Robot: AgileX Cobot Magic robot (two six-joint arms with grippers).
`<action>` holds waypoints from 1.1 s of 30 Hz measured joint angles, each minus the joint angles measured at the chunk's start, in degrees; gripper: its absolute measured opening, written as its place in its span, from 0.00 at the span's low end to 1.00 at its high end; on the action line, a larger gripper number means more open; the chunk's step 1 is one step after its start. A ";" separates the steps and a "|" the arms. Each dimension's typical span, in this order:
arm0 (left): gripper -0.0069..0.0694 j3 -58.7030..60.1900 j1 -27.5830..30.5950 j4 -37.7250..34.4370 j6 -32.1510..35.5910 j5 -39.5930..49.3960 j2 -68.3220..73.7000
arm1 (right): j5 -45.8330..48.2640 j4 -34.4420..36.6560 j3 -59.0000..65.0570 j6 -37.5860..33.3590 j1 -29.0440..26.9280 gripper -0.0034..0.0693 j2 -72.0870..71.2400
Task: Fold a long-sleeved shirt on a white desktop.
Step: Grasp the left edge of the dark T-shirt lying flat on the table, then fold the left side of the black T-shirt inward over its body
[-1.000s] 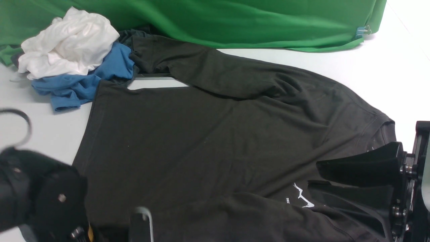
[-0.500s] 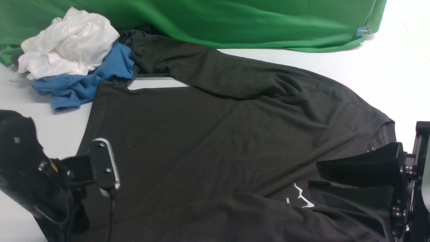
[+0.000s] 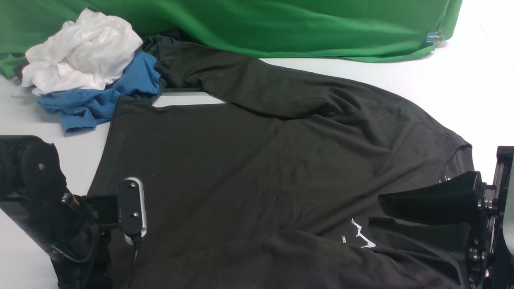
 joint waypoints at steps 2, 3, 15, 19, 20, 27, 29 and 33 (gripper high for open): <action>0.50 0.00 0.00 -0.30 0.12 0.70 0.77 | 0.00 0.00 0.00 0.00 0.00 0.37 0.00; 0.49 0.00 0.00 -0.35 0.24 1.30 0.98 | 0.00 0.00 0.00 0.00 0.00 0.37 0.00; 0.14 -0.11 0.00 -1.92 0.30 4.59 -0.55 | -0.05 0.00 0.00 0.00 0.00 0.37 0.00; 0.12 -1.21 0.00 -2.08 0.90 4.97 -3.00 | -0.05 0.00 0.00 0.00 0.00 0.37 0.00; 0.12 -1.73 0.00 -2.28 0.95 5.09 -3.62 | -0.05 0.00 0.00 0.00 0.00 0.37 0.00; 0.12 -8.09 0.00 -2.92 -0.63 6.20 -5.37 | -0.05 0.00 0.00 0.00 0.00 0.37 0.00; 0.12 -10.26 0.00 -2.92 -0.81 6.69 -5.37 | -0.05 0.00 0.00 0.00 0.00 0.37 0.00; 0.12 -13.36 0.00 -2.92 -1.22 7.05 -5.37 | -0.05 0.00 0.00 0.00 0.00 0.37 0.00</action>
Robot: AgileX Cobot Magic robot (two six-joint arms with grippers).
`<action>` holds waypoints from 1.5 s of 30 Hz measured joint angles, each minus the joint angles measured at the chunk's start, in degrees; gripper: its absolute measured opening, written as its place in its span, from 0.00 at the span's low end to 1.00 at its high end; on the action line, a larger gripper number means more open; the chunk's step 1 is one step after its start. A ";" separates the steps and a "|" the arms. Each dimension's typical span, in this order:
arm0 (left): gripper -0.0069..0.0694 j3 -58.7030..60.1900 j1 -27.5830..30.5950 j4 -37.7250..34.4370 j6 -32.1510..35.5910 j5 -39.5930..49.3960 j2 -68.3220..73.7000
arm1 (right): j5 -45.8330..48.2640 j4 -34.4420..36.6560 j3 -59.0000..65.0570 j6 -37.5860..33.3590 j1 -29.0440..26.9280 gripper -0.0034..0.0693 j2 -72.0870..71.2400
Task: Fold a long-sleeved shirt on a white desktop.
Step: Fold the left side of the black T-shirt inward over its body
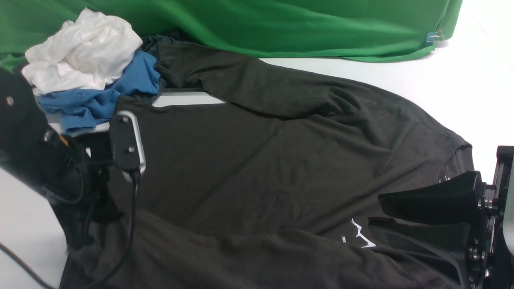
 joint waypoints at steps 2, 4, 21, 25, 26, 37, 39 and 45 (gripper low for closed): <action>0.12 -0.54 0.00 0.00 -0.05 -0.41 0.00 | 0.00 0.00 0.00 0.00 0.00 0.37 0.00; 0.12 -0.67 0.00 0.00 -0.17 -1.60 0.00 | 0.00 0.00 0.00 0.00 0.00 0.37 0.00; 0.12 -5.49 0.00 5.37 -10.33 -11.74 13.33 | 0.00 0.00 0.00 0.15 0.00 0.37 0.00; 0.12 -8.94 0.00 5.57 -12.82 -8.80 14.66 | 0.05 0.00 0.00 1.41 0.00 0.37 0.00; 0.12 -10.41 0.00 5.57 -13.05 -7.01 14.71 | 0.05 0.00 0.00 2.01 0.00 0.37 0.00; 0.12 -19.13 0.00 -0.01 -14.21 -1.34 14.36 | 0.05 0.00 0.00 2.42 0.00 0.37 0.00; 0.12 -19.09 0.00 1.26 -14.23 -1.53 14.91 | 0.05 0.00 0.00 2.42 0.00 0.37 0.00; 0.12 -19.09 0.00 3.90 -17.12 -3.38 18.88 | 0.05 0.00 0.00 2.42 0.00 0.37 0.00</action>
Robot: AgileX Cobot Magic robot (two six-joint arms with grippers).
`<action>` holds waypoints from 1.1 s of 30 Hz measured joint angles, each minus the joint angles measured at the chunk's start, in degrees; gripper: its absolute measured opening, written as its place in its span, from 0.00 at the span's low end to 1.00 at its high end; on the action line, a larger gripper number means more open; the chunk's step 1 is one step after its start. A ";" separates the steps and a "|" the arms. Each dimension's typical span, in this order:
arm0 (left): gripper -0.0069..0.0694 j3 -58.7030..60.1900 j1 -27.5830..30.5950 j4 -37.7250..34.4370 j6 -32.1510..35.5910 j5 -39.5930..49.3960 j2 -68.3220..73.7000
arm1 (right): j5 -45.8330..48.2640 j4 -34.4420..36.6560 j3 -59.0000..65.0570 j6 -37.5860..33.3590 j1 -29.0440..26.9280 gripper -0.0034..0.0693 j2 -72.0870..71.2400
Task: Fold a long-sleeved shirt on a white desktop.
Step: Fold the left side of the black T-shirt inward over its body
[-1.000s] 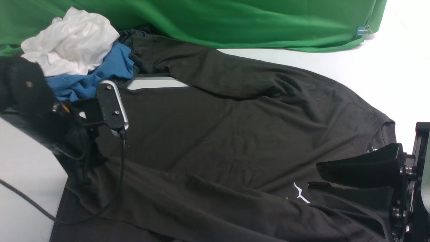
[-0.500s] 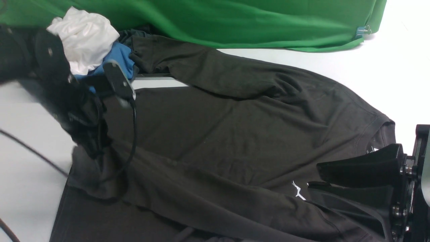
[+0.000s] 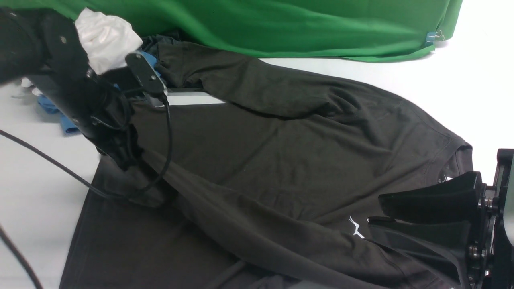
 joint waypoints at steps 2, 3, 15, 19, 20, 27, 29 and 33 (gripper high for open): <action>0.13 0.00 0.00 0.68 -1.66 -3.24 2.15 | 0.00 0.00 0.00 0.00 0.00 0.37 0.00; 0.14 0.00 0.00 0.67 -1.66 -3.53 2.30 | 0.00 0.00 0.00 0.06 0.00 0.37 0.00; 0.84 0.00 0.00 3.45 -11.55 -13.26 3.39 | 2.23 0.00 0.00 2.94 0.00 0.37 0.00; 0.87 -0.06 0.00 3.45 -18.58 -6.32 0.36 | 2.26 0.00 0.00 2.94 0.00 0.37 0.00; 0.87 -0.06 0.00 3.45 -18.87 -5.80 0.20 | 2.20 0.00 0.00 2.94 0.00 0.37 0.00; 0.39 4.35 0.00 3.76 -14.22 4.00 0.09 | 1.86 0.00 0.00 2.55 0.00 0.37 0.00; 0.29 6.14 0.00 5.21 -9.89 2.54 0.09 | 1.82 0.00 0.00 2.51 0.00 0.37 0.00; 0.28 7.75 0.00 6.67 -3.96 -0.50 0.09 | 1.82 0.00 0.00 2.44 0.00 0.37 0.00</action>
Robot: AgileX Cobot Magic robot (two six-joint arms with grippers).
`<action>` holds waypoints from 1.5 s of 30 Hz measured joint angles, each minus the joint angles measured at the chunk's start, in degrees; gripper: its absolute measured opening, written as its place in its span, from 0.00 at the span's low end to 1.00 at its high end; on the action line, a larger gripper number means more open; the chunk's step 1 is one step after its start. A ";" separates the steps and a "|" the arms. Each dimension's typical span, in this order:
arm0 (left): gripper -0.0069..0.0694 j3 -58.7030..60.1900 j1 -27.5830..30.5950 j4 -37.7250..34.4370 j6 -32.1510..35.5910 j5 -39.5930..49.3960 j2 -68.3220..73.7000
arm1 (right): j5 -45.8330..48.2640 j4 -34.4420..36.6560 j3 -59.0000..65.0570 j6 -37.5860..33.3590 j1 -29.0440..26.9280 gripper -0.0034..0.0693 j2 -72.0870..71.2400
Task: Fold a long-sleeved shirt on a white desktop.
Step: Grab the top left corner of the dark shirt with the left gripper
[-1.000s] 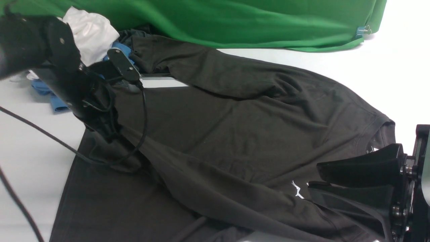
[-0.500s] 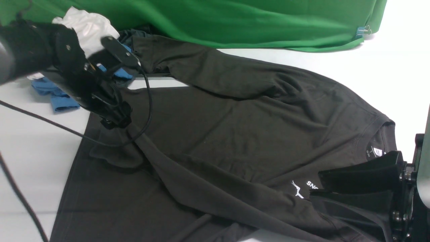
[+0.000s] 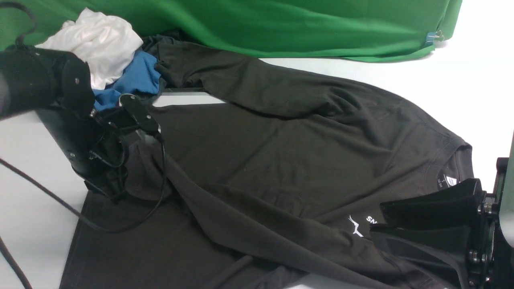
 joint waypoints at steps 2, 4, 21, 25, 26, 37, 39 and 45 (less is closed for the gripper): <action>0.37 1.39 0.00 -0.13 5.96 -2.97 0.00 | 0.05 0.00 0.00 -0.02 0.00 0.37 0.00; 0.45 2.52 0.00 -0.13 9.54 -4.99 0.00 | 0.05 0.00 0.00 -0.07 0.00 0.37 0.00; 0.36 6.59 0.00 -0.13 19.70 -19.71 0.86 | 0.05 0.00 0.00 -0.07 0.00 0.37 0.00; 0.27 6.59 0.00 -0.13 19.75 -18.36 0.02 | 0.05 0.00 0.00 -0.07 0.00 0.37 0.00; 0.28 6.59 0.00 -0.20 19.75 -18.01 -0.41 | 0.05 0.00 0.00 -0.07 0.00 0.37 0.00; 0.59 6.59 0.00 -3.21 26.17 -14.28 -0.50 | -0.56 0.00 0.00 -0.52 0.00 0.37 0.00; 0.60 6.59 0.00 -3.60 27.81 -14.28 0.36 | -0.58 0.00 0.00 -0.53 0.00 0.37 0.00; 0.55 6.71 0.00 -3.21 29.86 -17.41 2.39 | -0.58 0.00 0.00 -0.86 0.00 0.37 0.00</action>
